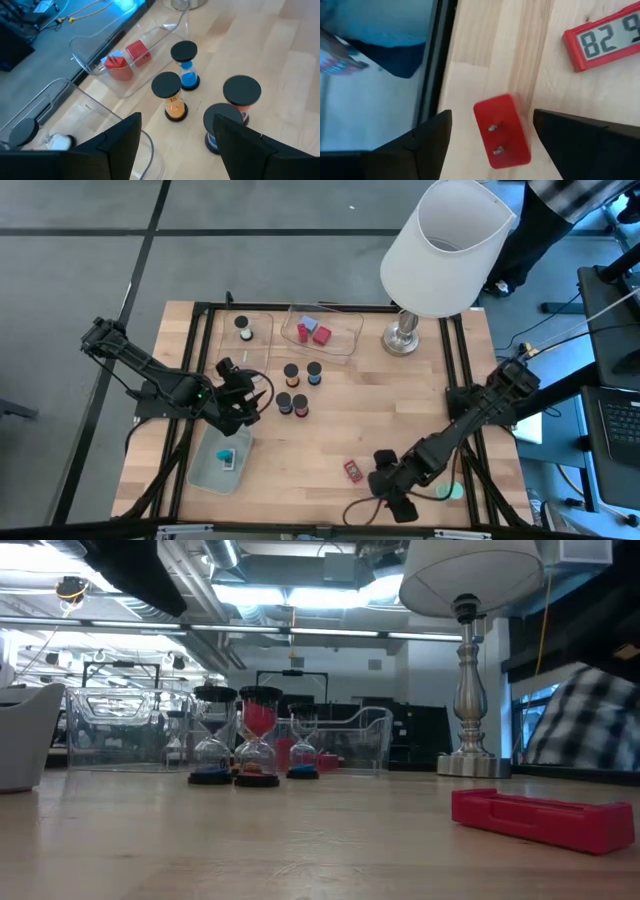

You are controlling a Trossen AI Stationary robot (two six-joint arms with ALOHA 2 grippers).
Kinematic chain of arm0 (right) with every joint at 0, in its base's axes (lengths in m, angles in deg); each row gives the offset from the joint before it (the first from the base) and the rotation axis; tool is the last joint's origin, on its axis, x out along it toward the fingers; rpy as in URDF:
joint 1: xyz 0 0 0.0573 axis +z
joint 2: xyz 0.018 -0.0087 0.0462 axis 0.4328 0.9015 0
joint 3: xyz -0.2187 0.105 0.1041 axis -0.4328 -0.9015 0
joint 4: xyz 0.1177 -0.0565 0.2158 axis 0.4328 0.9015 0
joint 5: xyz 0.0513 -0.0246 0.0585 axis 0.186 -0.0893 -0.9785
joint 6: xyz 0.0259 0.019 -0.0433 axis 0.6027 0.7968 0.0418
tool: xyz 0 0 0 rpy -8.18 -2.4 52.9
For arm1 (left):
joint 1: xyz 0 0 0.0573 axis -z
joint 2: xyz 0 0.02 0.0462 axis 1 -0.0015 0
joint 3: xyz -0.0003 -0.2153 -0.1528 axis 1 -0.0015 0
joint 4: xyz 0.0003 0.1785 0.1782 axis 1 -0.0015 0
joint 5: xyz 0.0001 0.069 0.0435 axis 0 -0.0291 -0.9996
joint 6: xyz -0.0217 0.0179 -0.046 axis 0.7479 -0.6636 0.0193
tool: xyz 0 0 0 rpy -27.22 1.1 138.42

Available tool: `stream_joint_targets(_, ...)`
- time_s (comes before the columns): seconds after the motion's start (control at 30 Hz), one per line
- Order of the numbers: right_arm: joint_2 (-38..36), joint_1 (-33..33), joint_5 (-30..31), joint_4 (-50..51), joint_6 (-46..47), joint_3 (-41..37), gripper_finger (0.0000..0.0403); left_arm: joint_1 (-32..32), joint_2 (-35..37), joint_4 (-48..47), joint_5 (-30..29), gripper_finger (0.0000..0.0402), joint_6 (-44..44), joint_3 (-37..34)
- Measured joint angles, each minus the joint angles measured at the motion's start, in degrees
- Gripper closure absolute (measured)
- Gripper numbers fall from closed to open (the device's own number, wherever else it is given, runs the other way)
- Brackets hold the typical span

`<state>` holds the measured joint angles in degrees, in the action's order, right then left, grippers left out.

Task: Pick & Place Office items
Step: Put the red digital timer into the right transparent bin

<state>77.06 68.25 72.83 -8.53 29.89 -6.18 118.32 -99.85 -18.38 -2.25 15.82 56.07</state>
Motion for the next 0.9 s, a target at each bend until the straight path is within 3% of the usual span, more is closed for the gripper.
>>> stream_joint_targets(0.27, 0.4, 3.7, 10.6, 0.8, -6.8, 0.0, 0.0119, 0.0, 0.0, 0.0, -0.8, 0.016, 3.6, 0.0)
stream_joint_targets(0.5, 1.7, 5.3, 12.0, 1.8, -7.1, -0.1, 0.0119, 0.0, 0.0, 0.1, -0.8, 0.016, 4.7, 0.0)
stream_joint_targets(0.67, 1.9, 5.7, 17.0, 1.9, -8.4, 0.0, 0.0119, 0.0, 0.0, 0.2, -0.8, 0.016, 4.7, 0.0)
stream_joint_targets(0.9, 1.9, 5.7, 16.7, 2.9, -7.0, 0.0, 0.0139, 0.0, 0.0, 0.3, -0.8, 0.016, 4.7, 0.0)
